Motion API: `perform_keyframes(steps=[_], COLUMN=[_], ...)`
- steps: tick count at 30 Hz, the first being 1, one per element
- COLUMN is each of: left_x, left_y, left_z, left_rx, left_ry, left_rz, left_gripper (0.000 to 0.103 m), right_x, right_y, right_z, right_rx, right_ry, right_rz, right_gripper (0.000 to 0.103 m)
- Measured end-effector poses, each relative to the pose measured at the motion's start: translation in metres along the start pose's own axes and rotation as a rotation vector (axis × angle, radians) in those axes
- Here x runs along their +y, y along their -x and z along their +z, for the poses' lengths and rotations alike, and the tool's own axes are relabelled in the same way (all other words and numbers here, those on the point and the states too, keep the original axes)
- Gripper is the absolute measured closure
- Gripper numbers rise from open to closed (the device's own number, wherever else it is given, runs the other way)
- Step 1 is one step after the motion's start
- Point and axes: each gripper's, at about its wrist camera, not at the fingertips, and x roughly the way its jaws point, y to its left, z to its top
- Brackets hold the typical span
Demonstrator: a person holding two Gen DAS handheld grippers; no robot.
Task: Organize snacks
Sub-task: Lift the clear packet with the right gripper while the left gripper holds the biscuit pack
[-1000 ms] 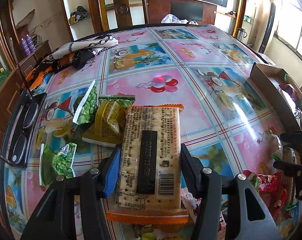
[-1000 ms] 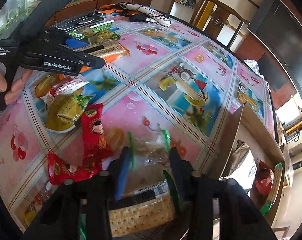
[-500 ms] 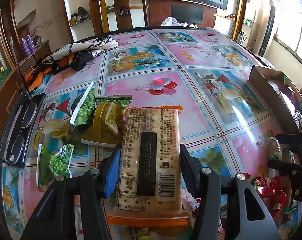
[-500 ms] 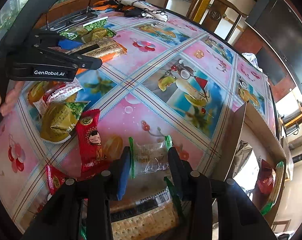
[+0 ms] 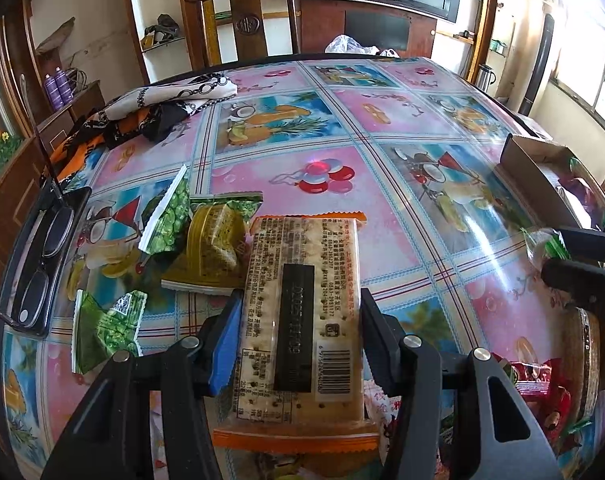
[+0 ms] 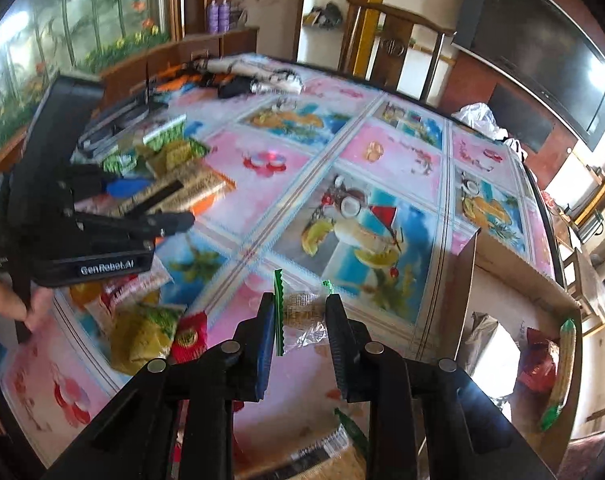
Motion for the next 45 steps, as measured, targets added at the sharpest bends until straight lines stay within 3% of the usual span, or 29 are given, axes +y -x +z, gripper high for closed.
perform_keyframes(steps=[4,11,34,45], left_x=[-0.003,0.0,-0.025,-0.046], left_y=[0.002,0.006,0.029,0.027], left_z=[0.001,0.005,0.017,0.019], left_rx=[-0.015,-0.035,-0.142,-0.145], left_ry=[0.0,0.022,0.023,0.002], left_rz=[-0.008,-0.012,0.03,0.026], left_gripper=[0.05,0.05,0.05,0.05], right_x=[-0.013,-0.019,-0.033,-0.043], right_y=[-0.001,0.012,0.005,0.007], right_z=[0.001,0.003,0.0,-0.001], right_rx=[-0.051,-0.136,-0.15,-0.159], right_ry=[-0.121,-0.175,-0.25,-0.296], right_rz=[0.032,0.041,0.04,0.028], right_gripper=[0.076,0.076,0.076,0.076])
